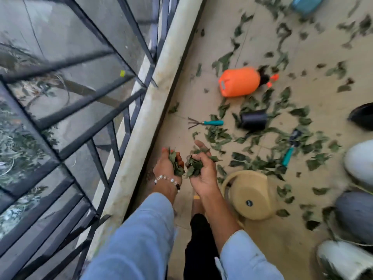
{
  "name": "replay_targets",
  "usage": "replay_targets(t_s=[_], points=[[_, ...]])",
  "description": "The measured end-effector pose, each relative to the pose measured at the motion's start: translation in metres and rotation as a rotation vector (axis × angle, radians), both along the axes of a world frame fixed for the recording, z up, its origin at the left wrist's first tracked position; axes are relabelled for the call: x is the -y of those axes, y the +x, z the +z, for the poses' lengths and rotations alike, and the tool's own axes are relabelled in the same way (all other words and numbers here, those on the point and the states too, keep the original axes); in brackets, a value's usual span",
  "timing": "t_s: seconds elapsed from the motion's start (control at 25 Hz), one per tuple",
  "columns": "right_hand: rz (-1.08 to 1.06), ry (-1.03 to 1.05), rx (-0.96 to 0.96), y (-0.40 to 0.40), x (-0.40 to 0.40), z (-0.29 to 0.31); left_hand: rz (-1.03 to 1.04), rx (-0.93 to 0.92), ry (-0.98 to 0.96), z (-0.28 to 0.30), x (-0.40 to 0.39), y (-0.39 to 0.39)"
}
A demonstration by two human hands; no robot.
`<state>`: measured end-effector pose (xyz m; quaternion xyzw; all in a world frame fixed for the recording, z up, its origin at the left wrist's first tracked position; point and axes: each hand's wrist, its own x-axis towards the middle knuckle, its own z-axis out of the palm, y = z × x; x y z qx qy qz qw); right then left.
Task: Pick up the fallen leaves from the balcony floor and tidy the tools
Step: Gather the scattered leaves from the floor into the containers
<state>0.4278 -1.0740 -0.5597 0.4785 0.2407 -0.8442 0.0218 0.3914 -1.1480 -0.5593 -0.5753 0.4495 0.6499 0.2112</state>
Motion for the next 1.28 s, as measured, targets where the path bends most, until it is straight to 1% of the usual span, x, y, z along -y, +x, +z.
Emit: replay_targets(t_s=[0.12,0.2,0.24,0.28,0.36,0.4,0.48,0.56,0.64,0.72,0.84,0.92,1.0,1.08,1.24,1.28], points=[[-0.042,0.166,0.041,-0.01,-0.032,0.113,-0.021,-0.072,0.033,0.09,-0.048,0.006],[-0.015,0.285,0.08,-0.014,-0.054,0.178,-0.104,-0.132,0.01,0.139,-0.077,0.003],[-0.002,0.33,0.091,-0.015,-0.065,0.204,-0.146,-0.153,0.011,0.159,-0.091,0.002],[0.012,0.372,0.106,-0.015,-0.074,0.225,-0.192,-0.17,0.052,0.175,-0.102,0.001],[0.037,0.403,0.117,-0.017,-0.091,0.256,-0.244,-0.198,0.125,0.184,-0.117,-0.006],[0.044,0.397,0.111,-0.021,-0.096,0.266,-0.261,-0.214,0.148,0.178,-0.122,-0.01],[0.047,0.384,0.113,-0.035,-0.105,0.283,-0.354,-0.233,0.181,0.196,-0.132,-0.029],[0.026,0.383,0.136,-0.056,-0.111,0.289,-0.395,-0.265,0.143,0.21,-0.142,-0.054],[0.01,0.398,0.125,-0.084,-0.116,0.293,-0.462,-0.272,0.12,0.238,-0.151,-0.085],[-0.002,0.434,0.107,-0.121,-0.123,0.297,-0.497,-0.314,0.141,0.265,-0.161,-0.124],[-0.11,0.443,0.073,-0.196,-0.14,0.318,-0.596,-0.358,0.167,0.296,-0.18,-0.202],[-0.178,0.443,0.093,-0.247,-0.153,0.335,-0.655,-0.381,0.193,0.312,-0.196,-0.255],[-0.268,0.439,0.05,-0.293,-0.171,0.35,-0.7,-0.413,0.232,0.329,-0.219,-0.305],[-0.327,0.49,0.031,-0.321,-0.192,0.352,-0.752,-0.412,0.286,0.334,-0.245,-0.336],[-0.415,0.57,0.07,-0.357,-0.253,0.353,-0.886,-0.395,0.351,0.34,-0.307,-0.374],[-0.438,0.579,0.09,-0.365,-0.27,0.351,-0.912,-0.378,0.397,0.339,-0.322,-0.381]])
